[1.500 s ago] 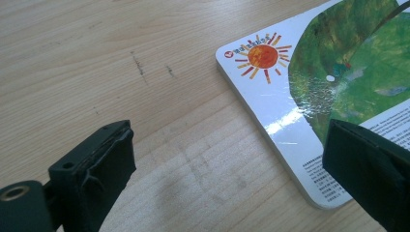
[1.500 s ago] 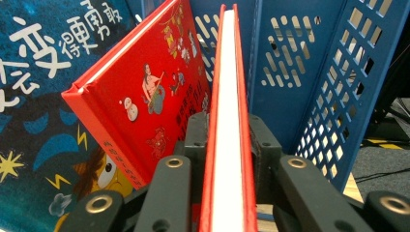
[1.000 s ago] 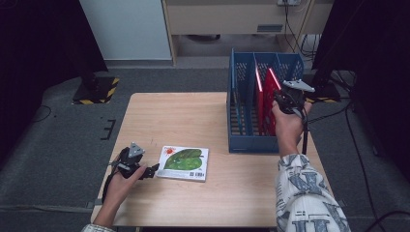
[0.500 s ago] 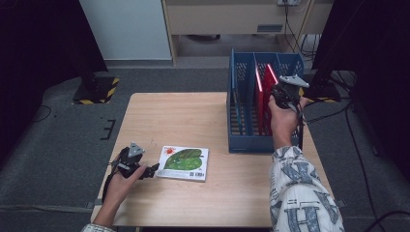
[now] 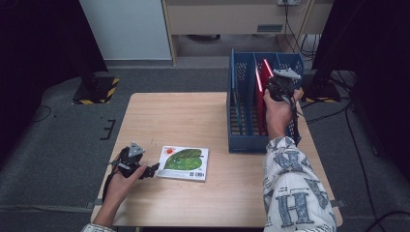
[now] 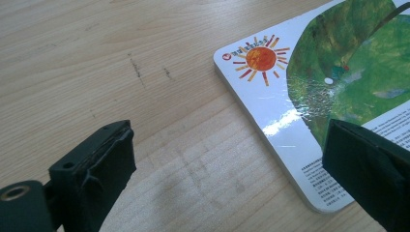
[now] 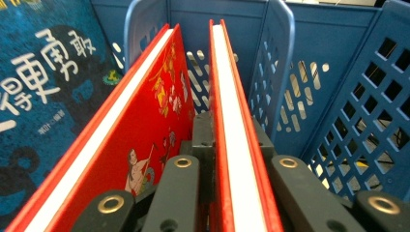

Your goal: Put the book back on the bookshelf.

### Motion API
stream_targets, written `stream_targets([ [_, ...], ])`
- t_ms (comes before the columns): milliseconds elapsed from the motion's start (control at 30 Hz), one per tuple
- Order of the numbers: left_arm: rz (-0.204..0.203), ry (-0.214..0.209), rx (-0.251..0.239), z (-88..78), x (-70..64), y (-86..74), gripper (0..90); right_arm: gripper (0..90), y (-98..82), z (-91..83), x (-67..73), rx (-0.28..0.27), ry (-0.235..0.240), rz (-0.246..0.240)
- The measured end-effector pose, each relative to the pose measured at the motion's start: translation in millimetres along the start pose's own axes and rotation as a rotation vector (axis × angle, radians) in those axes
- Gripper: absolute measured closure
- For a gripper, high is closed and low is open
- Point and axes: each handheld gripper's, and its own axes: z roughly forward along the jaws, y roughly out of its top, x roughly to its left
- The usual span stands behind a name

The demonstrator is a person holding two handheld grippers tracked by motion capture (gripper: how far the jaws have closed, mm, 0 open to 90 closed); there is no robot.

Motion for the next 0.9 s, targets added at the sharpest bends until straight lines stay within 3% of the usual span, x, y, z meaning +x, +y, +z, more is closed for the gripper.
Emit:
stream_targets([
  [433, 0.007, -0.004, 0.004, 0.8, -2.1, 0.7, 3.8, 78.6, -4.1, 2.4, 1.6, 0.009, 0.013, -0.007],
  [733, 0.008, -0.003, 0.005, 0.6, -1.6, 0.6, 3.9, 74.4, -4.3, -2.1, 1.0, 0.008, 0.056, 0.021],
  [900, 0.008, -0.001, 0.006, 0.4, -1.6, 0.6, 3.8, 72.7, -2.1, -10.1, 3.6, -0.005, 0.074, 0.013],
])
